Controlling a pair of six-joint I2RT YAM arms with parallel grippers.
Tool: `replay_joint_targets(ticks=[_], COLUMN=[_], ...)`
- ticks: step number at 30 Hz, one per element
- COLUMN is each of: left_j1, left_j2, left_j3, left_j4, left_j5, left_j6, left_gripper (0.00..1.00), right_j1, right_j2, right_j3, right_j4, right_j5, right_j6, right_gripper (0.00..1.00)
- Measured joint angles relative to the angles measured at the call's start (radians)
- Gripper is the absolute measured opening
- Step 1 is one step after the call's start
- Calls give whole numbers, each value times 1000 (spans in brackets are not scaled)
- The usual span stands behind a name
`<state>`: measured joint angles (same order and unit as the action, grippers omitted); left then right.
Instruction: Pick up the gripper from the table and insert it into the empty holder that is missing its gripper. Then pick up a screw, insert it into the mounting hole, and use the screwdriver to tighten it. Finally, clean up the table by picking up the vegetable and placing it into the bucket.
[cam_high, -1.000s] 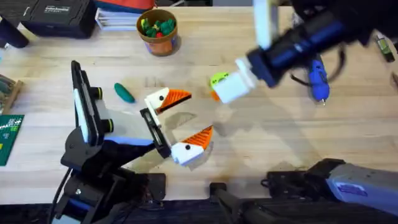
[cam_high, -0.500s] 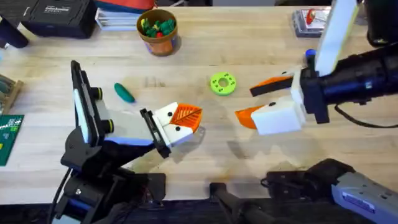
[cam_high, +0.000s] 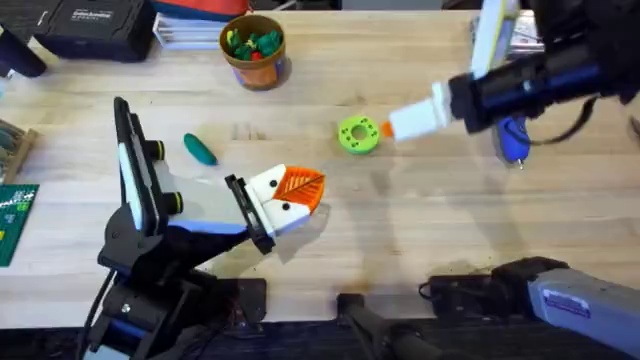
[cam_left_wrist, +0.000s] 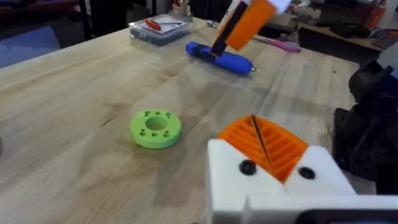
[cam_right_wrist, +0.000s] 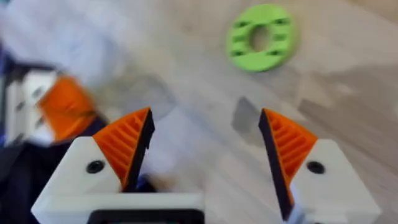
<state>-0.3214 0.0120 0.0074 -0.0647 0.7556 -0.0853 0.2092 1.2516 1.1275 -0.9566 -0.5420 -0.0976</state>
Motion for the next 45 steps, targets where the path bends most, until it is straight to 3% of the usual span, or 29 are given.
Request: replay_joint_targets(ticks=[8, 15, 21, 30, 45], left_j1=[0, 0, 0, 0, 0], left_j2=[0, 0, 0, 0, 0], left_j3=[0, 0, 0, 0, 0], left_j4=[0, 0, 0, 0, 0], left_j5=[0, 0, 0, 0, 0], left_j6=[0, 0, 0, 0, 0], left_gripper=[4, 4, 4, 4, 4], right_j1=[-318, -443, -517, -597, -604], right_j2=[147, 352, 528, 680, 766], right_j3=[33, 255, 345, 352, 363], right_j4=[59, 37, 37, 160, 182], right_j5=[203, 362, 423, 518, 489], right_j6=[-6, -124, -249, -403, -408], right_gripper=[993, 993, 994, 994, 989])
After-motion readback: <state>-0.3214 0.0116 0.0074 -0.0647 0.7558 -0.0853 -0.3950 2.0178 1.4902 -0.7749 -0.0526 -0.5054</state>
